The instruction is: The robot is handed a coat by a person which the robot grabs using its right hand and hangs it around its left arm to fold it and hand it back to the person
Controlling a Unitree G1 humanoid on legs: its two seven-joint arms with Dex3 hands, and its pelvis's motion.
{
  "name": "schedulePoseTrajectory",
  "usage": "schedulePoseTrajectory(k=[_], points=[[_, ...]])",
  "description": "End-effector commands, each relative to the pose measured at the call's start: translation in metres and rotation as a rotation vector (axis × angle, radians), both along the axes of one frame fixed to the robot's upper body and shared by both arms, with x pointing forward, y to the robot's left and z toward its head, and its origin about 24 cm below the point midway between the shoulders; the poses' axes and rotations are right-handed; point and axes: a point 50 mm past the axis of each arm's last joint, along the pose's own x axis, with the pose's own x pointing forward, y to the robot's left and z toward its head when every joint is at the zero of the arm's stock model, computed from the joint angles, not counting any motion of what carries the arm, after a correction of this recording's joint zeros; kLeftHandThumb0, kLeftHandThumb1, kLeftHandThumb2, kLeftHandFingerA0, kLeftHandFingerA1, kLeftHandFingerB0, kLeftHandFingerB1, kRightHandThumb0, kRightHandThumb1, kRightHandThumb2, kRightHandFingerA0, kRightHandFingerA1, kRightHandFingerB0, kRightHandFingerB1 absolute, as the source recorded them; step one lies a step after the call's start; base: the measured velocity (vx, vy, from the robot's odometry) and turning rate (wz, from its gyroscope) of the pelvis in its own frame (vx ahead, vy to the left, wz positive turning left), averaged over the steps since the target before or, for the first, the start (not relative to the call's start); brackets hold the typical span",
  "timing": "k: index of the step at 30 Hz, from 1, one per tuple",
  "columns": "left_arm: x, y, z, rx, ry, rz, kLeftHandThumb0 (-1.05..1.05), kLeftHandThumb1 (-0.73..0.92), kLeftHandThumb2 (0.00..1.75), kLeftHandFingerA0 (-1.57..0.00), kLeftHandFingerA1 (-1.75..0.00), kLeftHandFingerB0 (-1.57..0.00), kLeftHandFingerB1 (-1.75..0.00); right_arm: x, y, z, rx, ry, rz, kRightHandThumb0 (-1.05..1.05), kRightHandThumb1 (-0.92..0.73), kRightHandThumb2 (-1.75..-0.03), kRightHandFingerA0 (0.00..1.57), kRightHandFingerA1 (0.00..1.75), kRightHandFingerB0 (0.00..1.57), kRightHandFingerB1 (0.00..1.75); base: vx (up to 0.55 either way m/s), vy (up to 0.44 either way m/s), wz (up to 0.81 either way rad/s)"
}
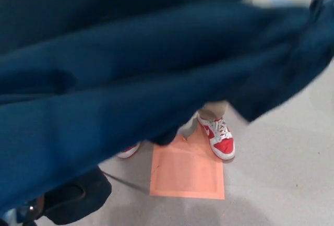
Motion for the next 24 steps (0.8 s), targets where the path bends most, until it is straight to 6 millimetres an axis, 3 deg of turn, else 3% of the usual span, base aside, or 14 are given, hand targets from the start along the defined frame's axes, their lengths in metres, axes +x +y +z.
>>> schedulePoseTrajectory(k=[1,2,3,9,10,11,12,13,15,16,18,19,20,24], points=[[-0.003,0.025,0.017,0.010,-0.074,0.062,-0.36,0.49,1.05,-0.01,-0.50,0.00,-0.46,-0.013,-0.013,-0.088,-0.155,0.341,0.051,-0.71,-0.60,-0.94,0.36,0.51,0.30,0.46,0.00,0.000,0.00],[-0.003,0.025,0.020,0.004,-0.082,0.059,-0.36,0.50,1.05,0.00,-0.50,0.00,-0.46,-0.016,-0.009,-0.106,-0.219,0.499,0.197,-0.71,-0.51,-0.83,0.05,0.33,0.08,0.28,0.00,0.000,0.00],[-0.002,0.025,0.022,0.005,-0.085,0.060,-0.36,0.49,1.05,0.00,-0.49,0.00,-0.46,-0.015,-0.006,-0.113,-0.288,0.601,0.264,-0.82,-0.51,-0.84,0.00,0.03,0.00,0.00,0.00,0.000,0.00],[0.000,0.026,0.033,-0.002,-0.105,0.068,-0.35,0.52,1.06,0.00,-0.49,0.00,-0.46,-0.013,0.008,-0.121,-0.600,0.737,0.373,-0.83,-0.47,-0.82,0.00,0.00,0.00,0.00,0.00,0.000,0.00],[0.000,0.026,0.034,0.004,-0.111,0.064,-0.71,0.66,0.88,-0.11,-0.40,-0.18,-0.40,-0.012,0.008,-0.118,-0.649,0.726,0.375,-0.85,-0.46,-0.83,0.00,0.01,0.00,0.00,0.00,0.000,0.00],[0.000,0.026,0.036,0.009,-0.121,0.058,-0.67,0.78,0.63,-0.15,-0.28,-0.24,-0.29,-0.011,0.010,-0.113,-0.753,0.698,0.384,-0.87,-0.47,-0.85,0.00,0.00,0.00,0.00,0.00,0.000,0.00],[0.000,0.026,0.036,0.009,-0.122,0.056,-0.66,0.79,0.64,-0.14,-0.28,-0.23,-0.29,-0.011,0.010,-0.112,-0.781,0.688,0.383,-0.85,-0.45,-0.83,0.00,0.01,0.00,0.00,0.00,0.000,0.00],[0.000,0.026,0.038,0.010,-0.126,0.055,-0.35,0.52,1.06,0.00,-0.49,0.00,-0.46,-0.011,0.012,-0.109,-0.843,0.653,0.385,-0.81,-0.51,-0.56,0.00,0.00,0.00,0.00,0.00,0.000,0.00],[0.000,0.027,0.041,0.008,-0.132,0.054,-0.35,0.50,1.06,0.00,-0.49,0.00,-0.45,-0.011,0.014,-0.105,-0.920,0.608,0.406,-0.81,-0.53,-0.57,0.00,0.00,0.00,0.00,0.00,0.000,0.00],[0.000,0.028,0.042,-0.002,-0.134,0.057,-0.69,0.75,0.62,-0.16,-0.28,-0.26,-0.30,-0.012,0.014,-0.102,-0.946,0.597,0.413,-0.78,-0.50,-0.56,0.00,0.00,0.00,0.00,0.00,0.000,0.00],[0.002,0.025,0.046,-0.018,-0.137,0.056,-0.69,0.75,0.62,-0.15,-0.28,-0.25,-0.30,-0.013,0.015,-0.095,-1.007,0.569,0.417,-0.76,-0.39,-0.71,0.00,0.00,0.00,0.00,0.00,0.000,0.00],[0.002,0.024,0.046,-0.017,-0.135,0.055,-0.68,0.76,0.63,-0.14,-0.28,-0.23,-0.30,-0.014,0.016,-0.091,-1.022,0.560,0.415,-0.74,-0.39,-0.71,0.00,0.00,0.00,0.00,0.00,0.000,0.00],[0.002,0.023,0.046,-0.016,-0.132,0.054,-0.36,0.48,1.04,0.00,-0.49,0.00,-0.46,-0.015,0.017,-0.089,-1.035,0.548,0.417,-0.73,-0.40,-0.72,0.00,0.00,0.00,0.00,0.00,0.000,0.00],[0.003,0.020,0.044,-0.013,-0.128,0.047,-0.35,0.51,1.06,0.00,-0.49,0.00,-0.46,-0.018,0.020,-0.082,-1.091,0.506,0.441,-0.73,-0.40,-0.71,0.00,0.00,0.00,0.00,0.00,0.000,0.00]])
